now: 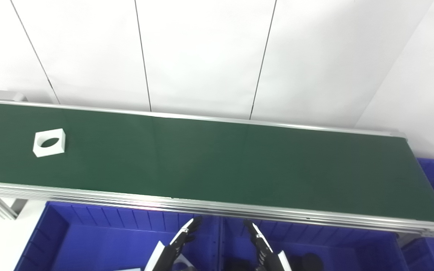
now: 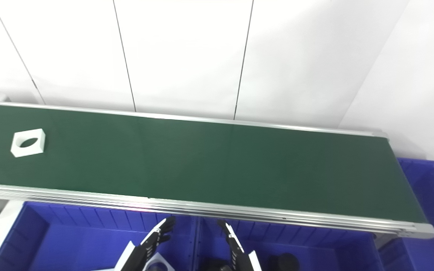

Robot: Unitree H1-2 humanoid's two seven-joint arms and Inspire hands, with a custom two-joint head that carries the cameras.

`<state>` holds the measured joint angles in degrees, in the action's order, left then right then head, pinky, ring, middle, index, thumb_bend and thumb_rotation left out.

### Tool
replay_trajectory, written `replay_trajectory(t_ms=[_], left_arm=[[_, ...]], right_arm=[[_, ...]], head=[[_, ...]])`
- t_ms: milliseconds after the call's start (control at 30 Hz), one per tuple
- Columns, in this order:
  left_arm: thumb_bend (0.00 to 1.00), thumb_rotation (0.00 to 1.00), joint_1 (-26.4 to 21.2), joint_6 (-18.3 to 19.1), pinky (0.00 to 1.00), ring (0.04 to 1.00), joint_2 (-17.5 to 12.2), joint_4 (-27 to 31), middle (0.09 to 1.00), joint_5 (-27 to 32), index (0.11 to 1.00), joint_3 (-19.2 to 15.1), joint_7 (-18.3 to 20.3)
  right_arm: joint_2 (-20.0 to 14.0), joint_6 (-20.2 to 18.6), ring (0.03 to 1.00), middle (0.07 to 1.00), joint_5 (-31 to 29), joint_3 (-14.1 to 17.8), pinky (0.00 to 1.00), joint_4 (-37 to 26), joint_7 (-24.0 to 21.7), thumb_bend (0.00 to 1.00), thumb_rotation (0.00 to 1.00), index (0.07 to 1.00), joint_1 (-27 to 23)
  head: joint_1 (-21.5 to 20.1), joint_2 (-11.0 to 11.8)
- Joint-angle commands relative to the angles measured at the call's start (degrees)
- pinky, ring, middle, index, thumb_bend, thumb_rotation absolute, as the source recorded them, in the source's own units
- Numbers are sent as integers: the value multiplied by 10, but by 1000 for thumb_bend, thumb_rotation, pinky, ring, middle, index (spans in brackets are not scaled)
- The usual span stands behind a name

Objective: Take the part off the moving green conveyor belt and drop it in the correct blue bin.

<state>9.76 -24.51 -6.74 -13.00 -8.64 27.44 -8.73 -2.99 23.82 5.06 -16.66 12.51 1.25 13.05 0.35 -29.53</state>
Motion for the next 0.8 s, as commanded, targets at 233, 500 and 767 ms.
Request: replay_trajectory(t_ms=[233, 500, 767], left_arm=[[912, 934, -18, -24, 847, 907, 11, -6, 911, -21, 901, 19, -41], [909, 919, -22, -24, 843, 902, 11, -10, 903, -23, 891, 31, -58], [924, 910, -28, -24, 828, 888, 9, -18, 895, -37, 883, 42, -79]], right_arm=[[-17, 31, 1000, 1000, -7, 2, 1000, -10, 3, 1000, 993, 958, -8], [-23, 31, 1000, 1000, -12, 2, 1000, -9, 1, 1000, 1000, 967, -7], [-25, 31, 1000, 1000, -17, 6, 1000, -12, -9, 1000, 1000, 987, -5]], head=[[39, -1], [70, 3], [82, 2]])
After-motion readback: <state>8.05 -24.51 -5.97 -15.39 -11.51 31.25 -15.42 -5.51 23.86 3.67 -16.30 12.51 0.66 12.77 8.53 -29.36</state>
